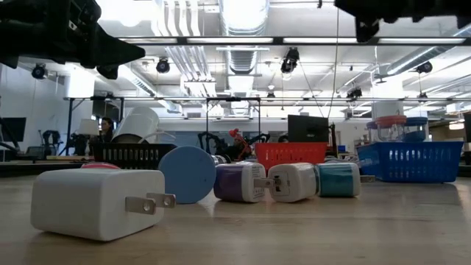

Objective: Pick & Place Office items
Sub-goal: Put the white charger adapter into the black bin

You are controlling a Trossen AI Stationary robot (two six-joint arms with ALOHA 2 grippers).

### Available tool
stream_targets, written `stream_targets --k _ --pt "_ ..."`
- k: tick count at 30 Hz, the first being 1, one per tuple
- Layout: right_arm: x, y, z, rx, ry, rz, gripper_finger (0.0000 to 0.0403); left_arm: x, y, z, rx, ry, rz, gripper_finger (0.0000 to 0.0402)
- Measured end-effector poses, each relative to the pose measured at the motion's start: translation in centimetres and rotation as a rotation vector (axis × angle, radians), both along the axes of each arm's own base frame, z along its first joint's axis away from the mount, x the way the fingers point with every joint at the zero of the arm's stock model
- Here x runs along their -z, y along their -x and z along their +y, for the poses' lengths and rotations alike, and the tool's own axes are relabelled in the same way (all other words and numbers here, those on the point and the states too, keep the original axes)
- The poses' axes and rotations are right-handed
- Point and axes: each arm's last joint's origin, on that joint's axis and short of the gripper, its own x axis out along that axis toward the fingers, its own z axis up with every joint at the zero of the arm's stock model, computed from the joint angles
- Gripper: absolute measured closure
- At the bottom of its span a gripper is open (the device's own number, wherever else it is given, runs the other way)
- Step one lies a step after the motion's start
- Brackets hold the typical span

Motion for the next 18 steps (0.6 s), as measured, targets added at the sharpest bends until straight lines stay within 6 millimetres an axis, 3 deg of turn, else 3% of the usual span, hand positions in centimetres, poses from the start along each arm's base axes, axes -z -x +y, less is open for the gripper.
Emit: stream_targets --k 3,18 --pt "1.0 1.3 0.0 -0.033 -0.012 -0.076 0.0391 0.0 0.0 0.0 0.0 0.0 0.0 0.0394" --pt "5.1 5.0 -0.1 -0.038 -0.022 -0.326 0.0394 0.0 0.0 0.0 0.0 0.007 -0.001 0.0394"
